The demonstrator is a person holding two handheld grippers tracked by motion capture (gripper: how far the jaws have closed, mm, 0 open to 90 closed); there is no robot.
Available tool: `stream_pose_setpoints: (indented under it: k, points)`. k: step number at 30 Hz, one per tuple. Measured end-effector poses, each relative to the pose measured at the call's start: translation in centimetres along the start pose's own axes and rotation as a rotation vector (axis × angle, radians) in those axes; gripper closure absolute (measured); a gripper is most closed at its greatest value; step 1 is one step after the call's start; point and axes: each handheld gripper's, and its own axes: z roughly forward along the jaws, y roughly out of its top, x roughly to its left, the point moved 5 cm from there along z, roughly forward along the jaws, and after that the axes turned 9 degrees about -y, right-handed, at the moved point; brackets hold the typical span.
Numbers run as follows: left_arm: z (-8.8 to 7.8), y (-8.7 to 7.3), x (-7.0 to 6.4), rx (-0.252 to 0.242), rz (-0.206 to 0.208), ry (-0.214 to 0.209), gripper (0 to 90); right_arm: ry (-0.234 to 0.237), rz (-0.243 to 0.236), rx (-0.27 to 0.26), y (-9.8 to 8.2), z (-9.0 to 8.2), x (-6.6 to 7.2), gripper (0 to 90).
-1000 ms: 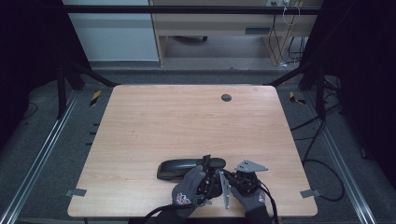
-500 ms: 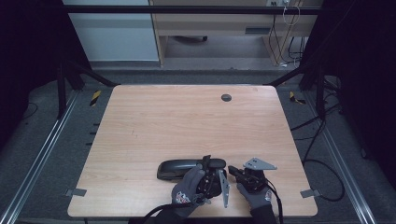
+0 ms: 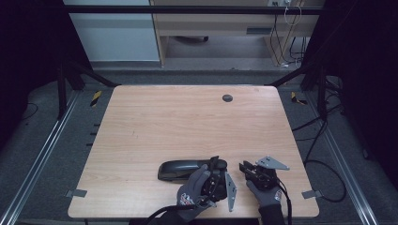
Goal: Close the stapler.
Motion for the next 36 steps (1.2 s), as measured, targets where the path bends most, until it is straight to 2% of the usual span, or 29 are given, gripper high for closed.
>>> stream_pose_setpoints:
  k: [4, 8, 11, 13, 22, 27, 28, 32, 36]
  points:
    - [-0.8, 0.4, 0.8, -0.05, -0.111, -0.079, 38.7, -0.014, 0.002, -0.006, 0.0, 0.0, -0.4, 68.8]
    - [-1.6, 0.5, 2.3, -0.1, -0.236, -0.152, 38.7, -0.021, 0.011, -0.012, 0.0, -0.1, -0.6, 67.4]
    - [-2.0, 0.3, 3.5, -0.124, -0.319, -0.189, 38.8, -0.022, 0.015, -0.016, 0.1, -0.1, -0.7, 67.7]
    - [-2.2, 0.1, 4.2, -0.133, -0.355, -0.2, 39.0, -0.023, 0.015, -0.014, 0.2, -0.1, -0.8, 68.4]
    - [-4.3, -2.2, 8.1, -0.153, -0.45, -0.153, 40.4, -0.018, 0.009, -0.022, 0.6, -0.4, -0.8, 75.6]
    - [-5.4, -4.7, 10.4, -0.146, -0.516, -0.136, 41.5, -0.004, 0.007, -0.028, 1.0, -0.6, -0.7, 82.0]
    - [-5.6, -5.2, 10.8, -0.14, -0.519, -0.131, 41.7, -0.004, 0.003, -0.028, 1.0, -0.6, -0.6, 83.2]
    - [-6.4, -7.8, 12.2, -0.111, -0.557, -0.099, 42.0, -0.001, 0.004, -0.035, 1.6, -0.8, -0.5, 89.3]
    - [-7.1, -10.2, 13.0, -0.095, -0.596, -0.075, 42.6, 0.007, 0.014, -0.049, 2.2, -1.1, -0.4, 90.0]
